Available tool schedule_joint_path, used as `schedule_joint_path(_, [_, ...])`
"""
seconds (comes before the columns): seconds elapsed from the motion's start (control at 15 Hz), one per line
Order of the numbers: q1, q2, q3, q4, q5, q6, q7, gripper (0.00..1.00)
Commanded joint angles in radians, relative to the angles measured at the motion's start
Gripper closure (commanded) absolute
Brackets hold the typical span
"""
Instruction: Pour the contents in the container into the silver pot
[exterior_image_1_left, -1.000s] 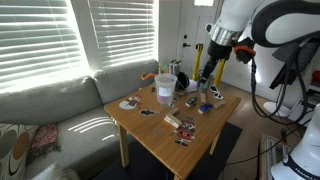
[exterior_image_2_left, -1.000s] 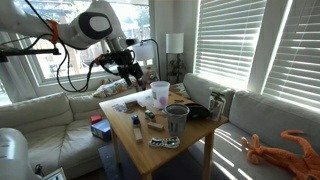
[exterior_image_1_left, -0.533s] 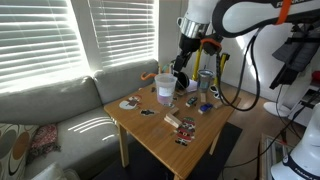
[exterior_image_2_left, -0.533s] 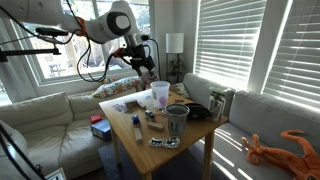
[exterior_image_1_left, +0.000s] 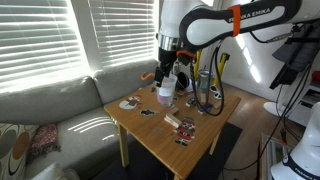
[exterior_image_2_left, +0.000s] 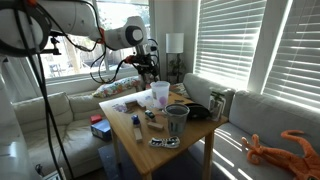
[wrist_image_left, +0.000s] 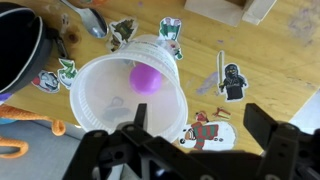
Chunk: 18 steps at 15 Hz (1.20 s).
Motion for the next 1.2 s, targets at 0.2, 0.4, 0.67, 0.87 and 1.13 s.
schedule_joint_path(0.2, [0.02, 0.101, -0.031, 0.077, 0.09, -0.04, -0.042, 0.48])
schedule_joint_path(0.4, [0.005, 0.09, -0.04, 0.047, 0.152, -0.027, -0.096, 0.69])
schedule_joint_path(0.67, [-0.025, 0.051, -0.064, 0.004, 0.258, -0.028, -0.161, 0.97])
schedule_joint_path(0.87, [-0.049, 0.005, -0.088, -0.048, 0.318, -0.023, -0.191, 1.0])
schedule_joint_path(1.13, [-0.083, -0.121, -0.122, -0.162, 0.407, 0.002, -0.256, 1.0])
